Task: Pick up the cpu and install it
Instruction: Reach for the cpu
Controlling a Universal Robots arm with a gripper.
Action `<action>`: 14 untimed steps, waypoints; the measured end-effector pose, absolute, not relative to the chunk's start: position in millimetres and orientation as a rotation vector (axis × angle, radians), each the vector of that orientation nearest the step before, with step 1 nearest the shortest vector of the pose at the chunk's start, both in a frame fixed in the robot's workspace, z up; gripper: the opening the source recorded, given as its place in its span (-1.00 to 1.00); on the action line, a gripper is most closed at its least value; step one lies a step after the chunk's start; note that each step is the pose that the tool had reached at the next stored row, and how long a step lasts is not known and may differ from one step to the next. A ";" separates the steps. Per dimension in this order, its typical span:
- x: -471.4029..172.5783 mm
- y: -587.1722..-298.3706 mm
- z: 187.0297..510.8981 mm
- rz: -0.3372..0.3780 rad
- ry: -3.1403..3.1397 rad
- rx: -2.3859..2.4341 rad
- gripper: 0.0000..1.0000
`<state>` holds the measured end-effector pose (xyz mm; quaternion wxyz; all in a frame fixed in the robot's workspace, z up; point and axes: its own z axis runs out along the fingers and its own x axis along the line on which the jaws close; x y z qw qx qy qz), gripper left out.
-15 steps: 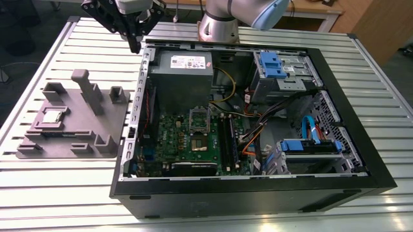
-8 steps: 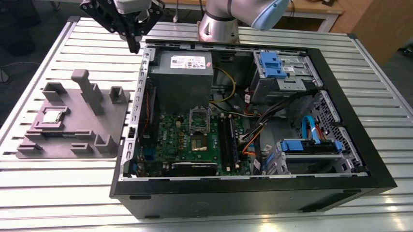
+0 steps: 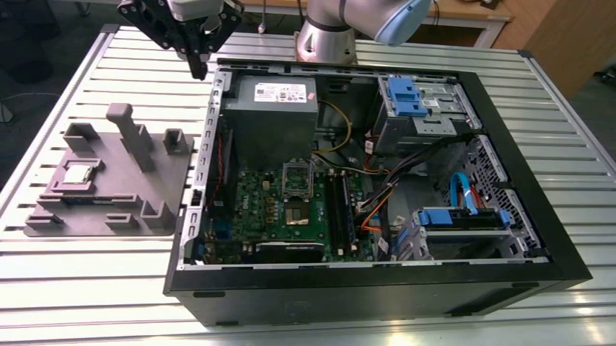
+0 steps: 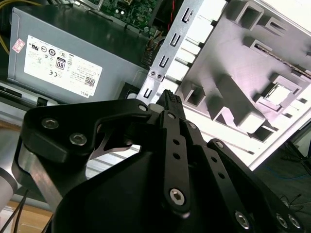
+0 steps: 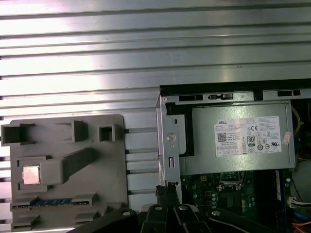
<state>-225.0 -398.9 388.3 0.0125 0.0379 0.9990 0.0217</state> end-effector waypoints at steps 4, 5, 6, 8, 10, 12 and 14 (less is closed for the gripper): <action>-226.0 -398.9 388.3 0.068 3.114 0.118 -0.79; -226.2 -398.9 388.3 0.068 3.114 0.118 -0.79; -226.5 -398.9 388.3 0.068 3.114 0.118 -0.79; -227.0 -398.9 388.3 0.068 3.114 0.118 -0.79; -227.5 -398.9 388.3 0.068 3.114 0.118 -0.79; -227.9 -398.9 388.3 0.068 3.114 0.118 -0.79; -228.4 -398.9 388.3 0.068 3.114 0.118 -0.79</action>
